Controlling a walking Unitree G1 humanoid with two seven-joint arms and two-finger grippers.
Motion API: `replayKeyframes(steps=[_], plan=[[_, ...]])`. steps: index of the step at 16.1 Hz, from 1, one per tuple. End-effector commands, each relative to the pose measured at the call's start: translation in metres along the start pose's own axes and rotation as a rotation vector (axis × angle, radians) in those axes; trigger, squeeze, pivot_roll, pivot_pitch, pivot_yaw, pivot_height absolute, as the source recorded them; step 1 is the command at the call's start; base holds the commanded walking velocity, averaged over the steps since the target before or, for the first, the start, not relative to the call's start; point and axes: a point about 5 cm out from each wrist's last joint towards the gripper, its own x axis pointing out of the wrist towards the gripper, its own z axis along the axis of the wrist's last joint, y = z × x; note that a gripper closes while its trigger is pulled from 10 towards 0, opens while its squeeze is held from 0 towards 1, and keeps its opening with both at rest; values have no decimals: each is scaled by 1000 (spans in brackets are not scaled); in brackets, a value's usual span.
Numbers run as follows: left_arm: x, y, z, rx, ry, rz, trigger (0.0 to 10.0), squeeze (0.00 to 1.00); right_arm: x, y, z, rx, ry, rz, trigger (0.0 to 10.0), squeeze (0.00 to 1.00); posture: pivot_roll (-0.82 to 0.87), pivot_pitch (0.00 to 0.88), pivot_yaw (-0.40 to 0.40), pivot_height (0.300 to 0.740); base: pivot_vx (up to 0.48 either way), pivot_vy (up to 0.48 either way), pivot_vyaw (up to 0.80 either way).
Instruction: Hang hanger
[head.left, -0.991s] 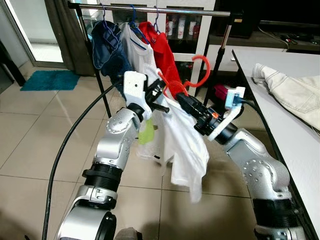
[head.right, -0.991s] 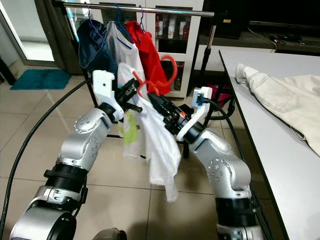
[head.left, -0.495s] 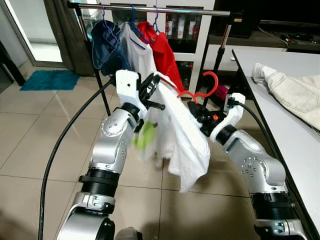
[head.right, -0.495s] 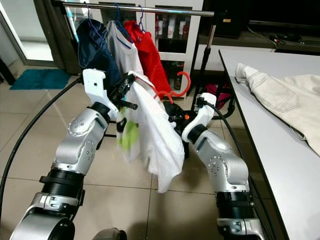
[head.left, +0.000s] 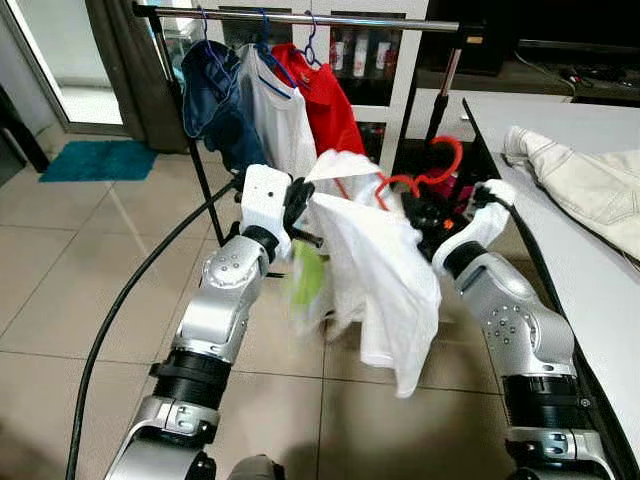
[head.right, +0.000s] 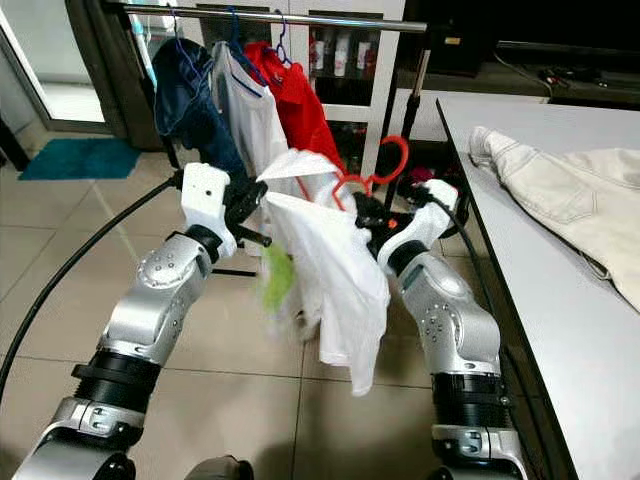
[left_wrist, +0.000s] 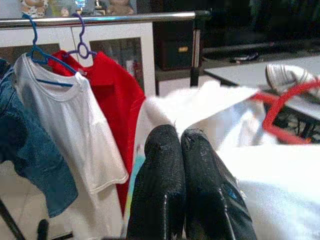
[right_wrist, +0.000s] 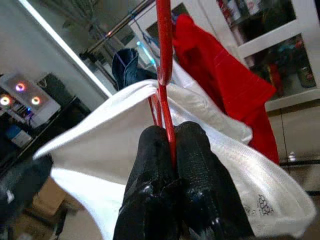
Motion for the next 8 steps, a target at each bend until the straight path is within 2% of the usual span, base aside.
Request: replayKeyframes(steps=[1,2,5,6,8], plan=[[-2,1,-9,14,52,11,0,0,1,3,21,8,-105,1,10000,0,42,0,19,740,0,0,0],[-2,-2,-10,11,55,0,0,0,2,5,23,13,-120,5,10000,0,42,0,19,740,0,0,0],[0,-24,-9,-21,62,-102,0,0,5,8,25,4,-161,-44,10000,0,45,0,17,740,0,0,0],[1,-30,-9,-26,60,-116,0,0,6,4,23,-46,-143,-92,10000,0,43,0,20,740,0,0,0],[2,-28,-8,-30,56,-77,0,0,5,-6,19,-89,-110,-180,10000,0,43,0,20,740,0,0,0]])
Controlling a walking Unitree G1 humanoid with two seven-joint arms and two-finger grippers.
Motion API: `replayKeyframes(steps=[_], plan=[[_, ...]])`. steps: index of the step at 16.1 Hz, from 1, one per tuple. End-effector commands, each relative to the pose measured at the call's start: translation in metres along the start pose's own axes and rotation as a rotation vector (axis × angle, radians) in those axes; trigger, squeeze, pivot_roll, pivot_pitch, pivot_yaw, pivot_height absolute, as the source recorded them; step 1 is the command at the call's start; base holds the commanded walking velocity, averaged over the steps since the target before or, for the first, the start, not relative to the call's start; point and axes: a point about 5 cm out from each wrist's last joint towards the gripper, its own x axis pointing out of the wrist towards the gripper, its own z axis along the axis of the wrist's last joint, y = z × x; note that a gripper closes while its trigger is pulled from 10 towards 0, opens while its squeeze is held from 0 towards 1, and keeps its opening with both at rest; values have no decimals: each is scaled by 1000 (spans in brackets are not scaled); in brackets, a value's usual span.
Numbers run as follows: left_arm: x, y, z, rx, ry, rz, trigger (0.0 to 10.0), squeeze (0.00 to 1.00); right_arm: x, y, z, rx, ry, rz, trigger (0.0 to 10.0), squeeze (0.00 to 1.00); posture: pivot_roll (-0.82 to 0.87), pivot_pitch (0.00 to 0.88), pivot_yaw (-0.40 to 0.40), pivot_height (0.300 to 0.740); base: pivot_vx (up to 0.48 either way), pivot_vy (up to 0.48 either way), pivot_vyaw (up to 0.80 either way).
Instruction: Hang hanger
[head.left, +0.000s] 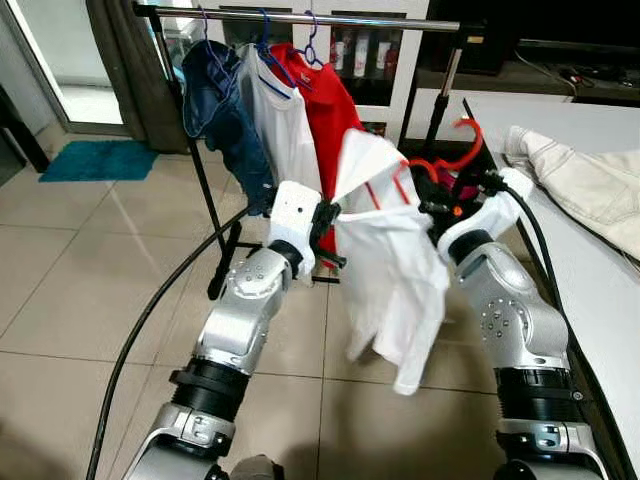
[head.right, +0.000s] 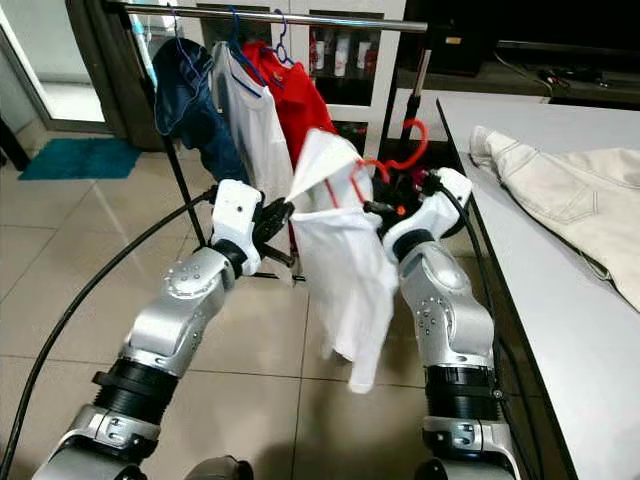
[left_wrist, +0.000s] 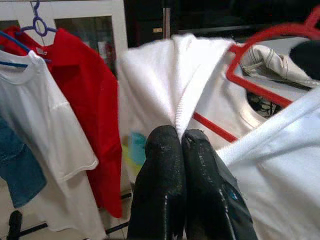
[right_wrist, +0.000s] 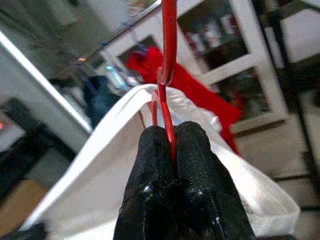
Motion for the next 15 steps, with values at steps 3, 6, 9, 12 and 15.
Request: replayKeyframes(steps=[3,6,9,12,15], plan=[[-1,18,8,18,-32,112,0,0,0,4,11,-38,-56,35,10000,0,45,0,18,740,0,0,0],[-1,15,2,13,17,86,0,0,0,19,18,-33,-106,127,10000,0,45,0,18,740,0,0,0],[-1,15,2,13,17,86,0,0,0,19,18,-33,-106,127,10000,0,45,0,18,740,0,0,0],[-1,15,2,13,17,86,0,0,0,19,18,-33,-106,127,10000,0,45,0,18,740,0,0,0],[-1,15,2,13,17,86,0,0,0,19,18,-33,-106,127,10000,0,45,0,18,740,0,0,0]])
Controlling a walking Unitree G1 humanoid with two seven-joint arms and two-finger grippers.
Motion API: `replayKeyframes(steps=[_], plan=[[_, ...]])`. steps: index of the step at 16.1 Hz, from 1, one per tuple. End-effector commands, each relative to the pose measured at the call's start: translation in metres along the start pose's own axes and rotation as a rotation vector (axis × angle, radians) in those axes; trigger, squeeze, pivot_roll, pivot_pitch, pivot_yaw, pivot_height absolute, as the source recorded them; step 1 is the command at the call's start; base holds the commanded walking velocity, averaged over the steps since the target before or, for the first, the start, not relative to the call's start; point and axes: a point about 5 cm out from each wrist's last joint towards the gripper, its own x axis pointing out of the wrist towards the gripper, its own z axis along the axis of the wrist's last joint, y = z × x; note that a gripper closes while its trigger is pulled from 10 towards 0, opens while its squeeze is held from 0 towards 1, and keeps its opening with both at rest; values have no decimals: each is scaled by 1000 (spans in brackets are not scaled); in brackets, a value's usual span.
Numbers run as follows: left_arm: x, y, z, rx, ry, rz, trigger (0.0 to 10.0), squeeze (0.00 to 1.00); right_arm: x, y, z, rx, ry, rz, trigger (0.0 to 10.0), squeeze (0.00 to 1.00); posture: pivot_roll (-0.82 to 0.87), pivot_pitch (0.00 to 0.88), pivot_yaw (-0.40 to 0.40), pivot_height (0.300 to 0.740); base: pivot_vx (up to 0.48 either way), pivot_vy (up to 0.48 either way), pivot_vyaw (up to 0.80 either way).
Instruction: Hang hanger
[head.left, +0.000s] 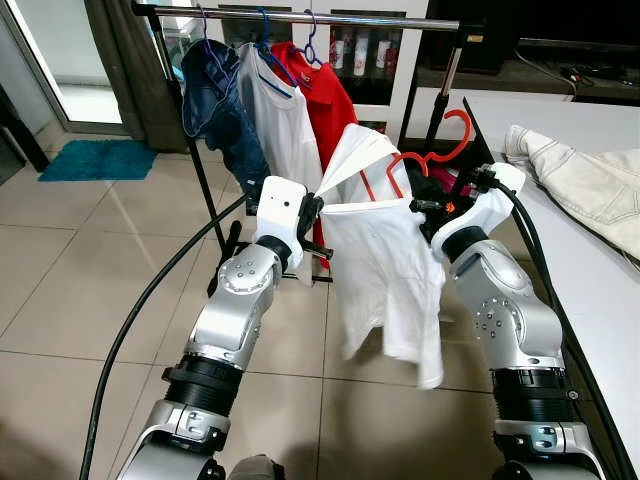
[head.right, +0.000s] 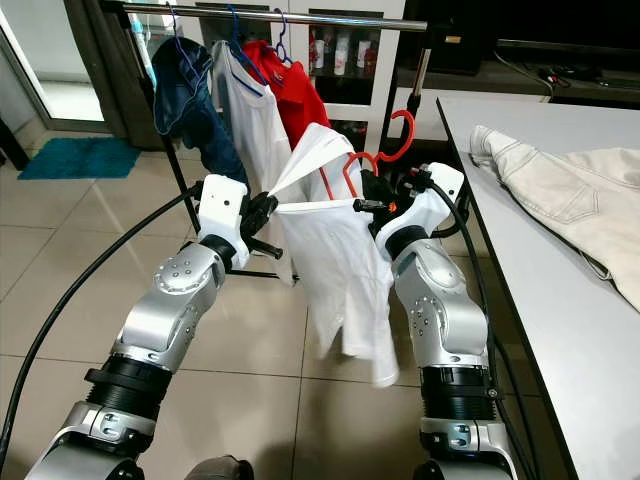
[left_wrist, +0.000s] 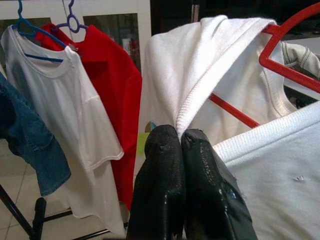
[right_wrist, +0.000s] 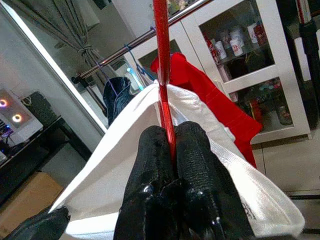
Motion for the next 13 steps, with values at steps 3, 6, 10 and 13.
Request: replayKeyframes(steps=[3,6,10,13], plan=[[1,1,1,8,8,0,0,0,1,3,12,-5,-59,16,10000,0,45,0,18,740,0,0,0],[1,1,1,8,8,0,0,0,1,3,12,-5,-59,16,10000,0,45,0,18,740,0,0,0],[-6,-6,1,-65,18,-203,10000,1000,-9,21,18,39,-79,271,10000,0,45,0,38,740,0,0,0],[-7,-5,1,-64,16,-206,10000,1000,-9,21,18,40,-77,281,10000,0,45,0,38,740,0,0,0]])
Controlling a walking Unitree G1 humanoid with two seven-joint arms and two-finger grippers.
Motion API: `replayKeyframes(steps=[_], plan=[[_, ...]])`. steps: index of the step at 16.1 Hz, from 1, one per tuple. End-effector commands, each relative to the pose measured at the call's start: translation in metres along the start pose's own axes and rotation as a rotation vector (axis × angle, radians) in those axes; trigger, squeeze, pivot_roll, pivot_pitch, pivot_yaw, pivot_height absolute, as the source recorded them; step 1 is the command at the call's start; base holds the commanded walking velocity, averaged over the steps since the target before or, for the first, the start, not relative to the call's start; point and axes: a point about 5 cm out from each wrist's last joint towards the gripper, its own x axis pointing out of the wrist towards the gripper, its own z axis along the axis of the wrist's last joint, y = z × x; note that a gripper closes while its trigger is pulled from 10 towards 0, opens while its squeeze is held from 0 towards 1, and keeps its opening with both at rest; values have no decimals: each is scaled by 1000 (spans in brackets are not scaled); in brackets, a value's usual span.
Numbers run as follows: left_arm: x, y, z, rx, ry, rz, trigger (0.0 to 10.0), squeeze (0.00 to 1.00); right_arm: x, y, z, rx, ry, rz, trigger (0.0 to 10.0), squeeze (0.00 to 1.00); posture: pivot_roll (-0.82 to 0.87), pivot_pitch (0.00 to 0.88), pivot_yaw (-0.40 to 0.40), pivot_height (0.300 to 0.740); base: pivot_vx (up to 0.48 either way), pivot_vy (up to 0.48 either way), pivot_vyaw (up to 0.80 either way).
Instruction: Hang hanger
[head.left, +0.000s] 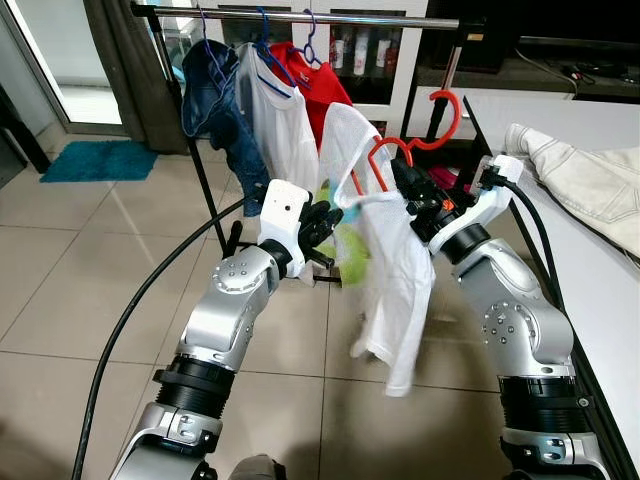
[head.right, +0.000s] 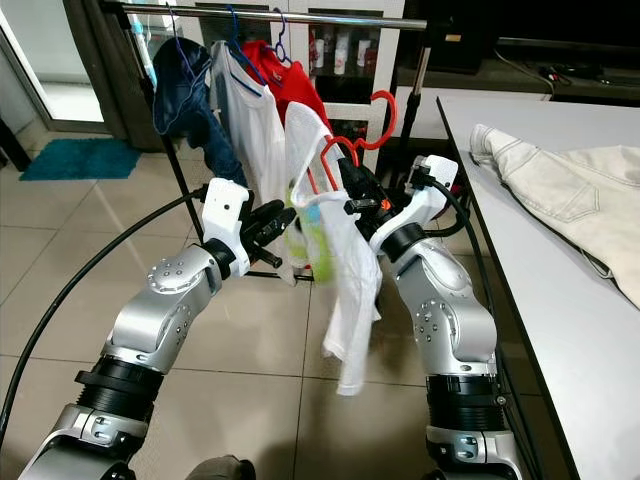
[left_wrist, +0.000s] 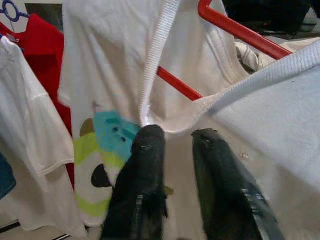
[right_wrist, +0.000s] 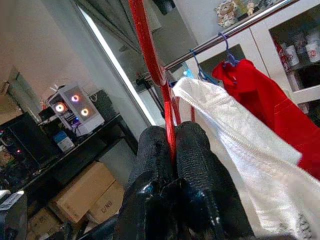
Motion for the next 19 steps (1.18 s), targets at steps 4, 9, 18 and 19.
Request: replayKeyframes(steps=[4,9,18,19], plan=[[-14,5,10,11,-52,-103,10000,1000,-4,0,8,-31,11,77,10000,0,47,0,40,740,0,0,0],[-50,47,21,119,-81,-62,10000,1000,-22,-20,25,-124,35,153,10000,0,55,0,41,740,0,0,0],[-57,84,19,191,-28,175,10000,1000,-25,-17,24,-449,138,198,10000,0,56,0,42,740,0,0,0],[-50,70,19,157,-45,86,10000,1000,-23,-18,21,-450,140,170,10000,0,60,0,37,740,0,0,0]])
